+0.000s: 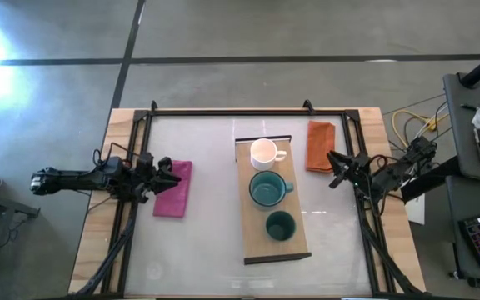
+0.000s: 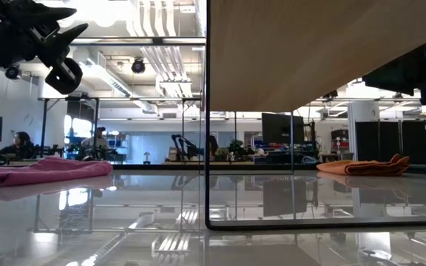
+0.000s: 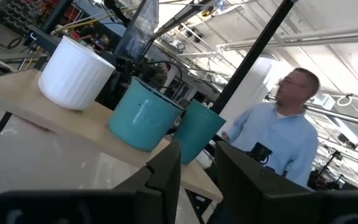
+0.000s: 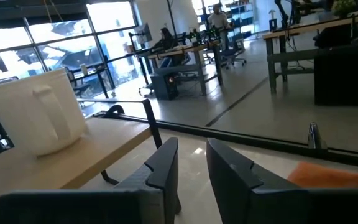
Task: Stack small to large cups/mugs on shelf
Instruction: Return to Home Position
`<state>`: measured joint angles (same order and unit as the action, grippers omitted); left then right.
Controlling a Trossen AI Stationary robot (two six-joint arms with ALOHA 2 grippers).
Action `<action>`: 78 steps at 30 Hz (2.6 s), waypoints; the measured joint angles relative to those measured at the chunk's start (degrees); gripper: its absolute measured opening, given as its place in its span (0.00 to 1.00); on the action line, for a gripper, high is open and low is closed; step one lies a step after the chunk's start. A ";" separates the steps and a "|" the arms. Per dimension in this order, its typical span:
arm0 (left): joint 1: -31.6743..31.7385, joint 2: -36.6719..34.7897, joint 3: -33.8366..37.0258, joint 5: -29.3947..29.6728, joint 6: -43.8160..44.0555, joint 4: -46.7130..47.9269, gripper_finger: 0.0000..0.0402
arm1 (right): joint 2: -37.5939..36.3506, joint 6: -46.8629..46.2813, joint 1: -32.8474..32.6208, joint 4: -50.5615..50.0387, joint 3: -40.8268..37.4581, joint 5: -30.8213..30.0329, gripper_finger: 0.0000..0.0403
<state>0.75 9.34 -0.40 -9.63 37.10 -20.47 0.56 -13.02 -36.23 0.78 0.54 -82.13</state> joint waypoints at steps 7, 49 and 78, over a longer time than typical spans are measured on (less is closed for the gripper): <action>0.00 0.04 0.02 -0.01 0.00 -0.02 0.21 | 0.00 0.00 0.00 0.00 0.00 0.00 0.19; 0.00 0.00 0.04 -0.02 0.00 -0.01 0.21 | 0.00 -0.01 0.00 -0.04 0.04 0.02 0.20; -0.02 0.37 0.04 0.00 0.00 -0.02 0.21 | 0.00 -0.01 0.00 -0.03 0.04 0.02 0.20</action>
<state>0.74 9.72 -0.36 -9.63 37.10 -20.49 0.56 -13.03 -36.23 0.75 0.58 -82.11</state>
